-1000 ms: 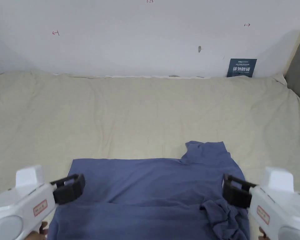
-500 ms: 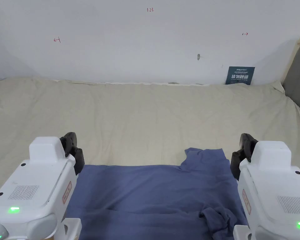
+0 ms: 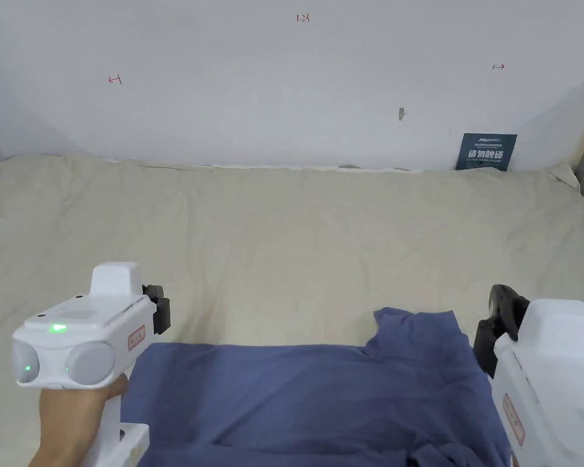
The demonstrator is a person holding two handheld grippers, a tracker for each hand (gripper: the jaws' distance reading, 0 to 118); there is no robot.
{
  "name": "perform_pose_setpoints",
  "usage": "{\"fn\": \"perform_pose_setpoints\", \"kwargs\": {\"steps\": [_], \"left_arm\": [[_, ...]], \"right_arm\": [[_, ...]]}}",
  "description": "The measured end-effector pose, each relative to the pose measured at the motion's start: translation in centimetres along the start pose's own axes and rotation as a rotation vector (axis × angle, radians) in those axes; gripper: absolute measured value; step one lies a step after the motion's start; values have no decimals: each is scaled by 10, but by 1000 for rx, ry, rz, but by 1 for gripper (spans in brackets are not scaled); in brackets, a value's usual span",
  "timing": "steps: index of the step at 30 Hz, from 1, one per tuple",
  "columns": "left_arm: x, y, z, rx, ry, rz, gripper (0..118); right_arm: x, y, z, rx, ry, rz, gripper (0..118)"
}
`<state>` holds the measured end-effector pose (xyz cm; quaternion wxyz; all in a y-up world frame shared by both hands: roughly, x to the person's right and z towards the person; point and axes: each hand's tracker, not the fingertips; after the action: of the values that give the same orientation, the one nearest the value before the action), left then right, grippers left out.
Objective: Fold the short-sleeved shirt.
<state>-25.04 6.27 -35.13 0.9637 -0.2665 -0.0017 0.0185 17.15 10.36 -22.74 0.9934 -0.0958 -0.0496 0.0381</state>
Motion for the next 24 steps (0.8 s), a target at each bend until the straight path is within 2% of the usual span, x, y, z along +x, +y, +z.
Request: {"fn": "perform_pose_setpoints", "kwargs": {"steps": [4,5,7,8,9,10,11,12,16,17,18,19,22,23,24], "left_arm": [[-27,3,-70,-160,-44,64,0],[-31,0,-85,-199,-25,46,0],[-43,-9,-117,-253,-17,36,8],[-47,-13,-130,-285,-4,39,22],[-52,-18,-142,-304,7,62,55],[-56,-22,-151,-339,0,76,80],[-63,-27,-156,-369,6,103,98],[-66,-33,-163,-382,20,120,106],[-68,-50,-179,-455,34,122,101],[-66,-55,-182,-477,33,113,91],[-65,-59,-186,-486,34,106,67],[-62,-64,-189,-501,33,90,52],[-52,-69,-185,-461,57,37,53],[-55,-71,-193,-474,54,45,49],[-53,-70,-191,-465,38,39,36]], "right_arm": [[-3,-5,-28,-30,-1,4,1],[-4,-6,-35,-38,0,3,1],[-5,-10,-49,-57,1,5,1],[-7,-12,-55,-65,0,5,1],[-8,-14,-62,-76,0,5,1],[-8,-17,-67,-83,1,5,1],[-9,-19,-73,-93,-1,6,1],[-9,-22,-78,-103,-1,7,2],[-6,-33,-96,-139,-5,1,2],[-4,-35,-100,-152,-10,0,2],[-3,-38,-102,-160,-14,-4,2],[0,-41,-105,-172,-18,-12,2],[10,-48,-113,-205,-20,-33,2],[14,-50,-118,-223,-19,-36,2],[19,-52,-123,-240,-24,-40,2]]}}
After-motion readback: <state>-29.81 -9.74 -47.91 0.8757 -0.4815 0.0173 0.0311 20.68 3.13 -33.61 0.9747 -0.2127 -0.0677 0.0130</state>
